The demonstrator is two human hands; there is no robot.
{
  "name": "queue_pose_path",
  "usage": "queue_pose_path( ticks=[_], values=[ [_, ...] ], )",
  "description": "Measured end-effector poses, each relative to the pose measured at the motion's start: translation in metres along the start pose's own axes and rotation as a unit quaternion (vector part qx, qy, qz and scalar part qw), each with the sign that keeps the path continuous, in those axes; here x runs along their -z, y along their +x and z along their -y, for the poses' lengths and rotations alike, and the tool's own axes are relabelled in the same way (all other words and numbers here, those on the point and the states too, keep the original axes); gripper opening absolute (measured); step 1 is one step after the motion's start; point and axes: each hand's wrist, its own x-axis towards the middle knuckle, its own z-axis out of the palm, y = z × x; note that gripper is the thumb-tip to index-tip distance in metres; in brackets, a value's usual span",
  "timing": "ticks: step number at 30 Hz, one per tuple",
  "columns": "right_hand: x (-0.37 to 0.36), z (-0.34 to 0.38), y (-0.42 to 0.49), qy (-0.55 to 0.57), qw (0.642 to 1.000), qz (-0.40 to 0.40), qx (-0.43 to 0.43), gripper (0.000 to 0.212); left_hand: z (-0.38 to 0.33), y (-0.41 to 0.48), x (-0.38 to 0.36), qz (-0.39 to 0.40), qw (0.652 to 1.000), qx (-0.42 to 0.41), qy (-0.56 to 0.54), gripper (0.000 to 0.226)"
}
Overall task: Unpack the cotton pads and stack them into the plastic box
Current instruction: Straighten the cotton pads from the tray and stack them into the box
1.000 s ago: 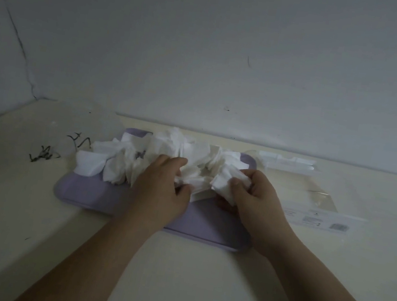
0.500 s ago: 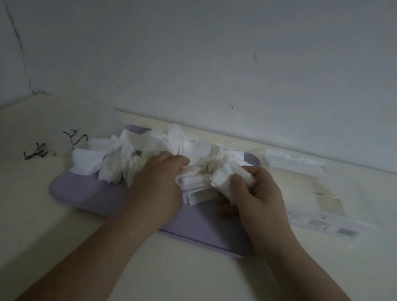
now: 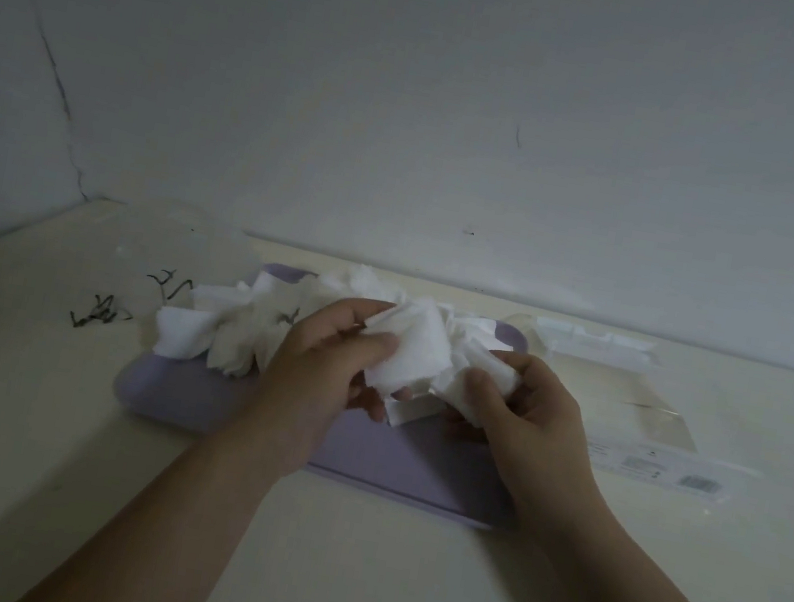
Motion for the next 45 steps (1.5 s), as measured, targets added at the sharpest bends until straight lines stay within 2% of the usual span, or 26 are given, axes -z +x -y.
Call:
queue_pose_path(
  ticks=[3,5,8,12,16,19,23,27,32,36,41,45],
  values=[
    [0.002,0.005,-0.002,0.064,0.998,0.017,-0.013,0.011,0.007,-0.002,0.003,0.089,0.995,0.008,0.043,0.034],
    [0.002,0.008,-0.004,0.095,0.995,0.030,-0.025,0.013,0.009,-0.003,0.002,0.104,0.991,0.011,0.083,0.037],
    [0.003,0.008,-0.003,0.095,0.994,0.048,-0.036,0.013,0.011,-0.005,-0.002,0.066,0.987,0.001,0.144,0.025],
    [0.003,0.004,-0.002,0.047,0.996,0.070,-0.020,0.013,0.014,-0.004,-0.002,0.051,0.986,-0.014,0.160,0.017],
    [0.003,0.008,-0.002,0.107,0.988,0.094,-0.057,0.020,0.019,-0.004,-0.002,0.024,0.983,-0.042,0.178,0.016],
    [0.005,0.011,-0.004,0.143,0.980,0.117,-0.074,0.040,0.022,-0.007,-0.007,0.015,0.978,-0.079,0.191,0.017],
    [0.001,0.006,-0.001,0.132,0.988,0.047,-0.064,0.022,0.020,-0.006,-0.008,-0.013,0.976,-0.096,0.194,0.019],
    [0.002,0.006,0.002,0.134,0.988,0.001,-0.074,0.025,0.016,-0.005,-0.004,-0.004,0.974,-0.099,0.204,0.016],
    [0.001,0.010,-0.002,0.123,0.989,0.023,-0.072,0.020,0.021,-0.006,-0.007,-0.004,0.979,-0.066,0.194,0.019],
    [0.003,0.017,-0.003,0.191,0.974,0.033,-0.115,0.020,0.020,-0.007,-0.008,-0.020,0.973,-0.091,0.209,0.014],
    [0.002,0.016,-0.002,0.207,0.971,-0.019,-0.119,0.022,0.012,-0.007,-0.007,-0.028,0.974,-0.103,0.201,0.018],
    [0.000,0.013,-0.003,0.156,0.984,-0.026,-0.085,0.023,0.001,-0.009,-0.005,0.032,0.990,-0.059,0.127,0.021]
  ],
)
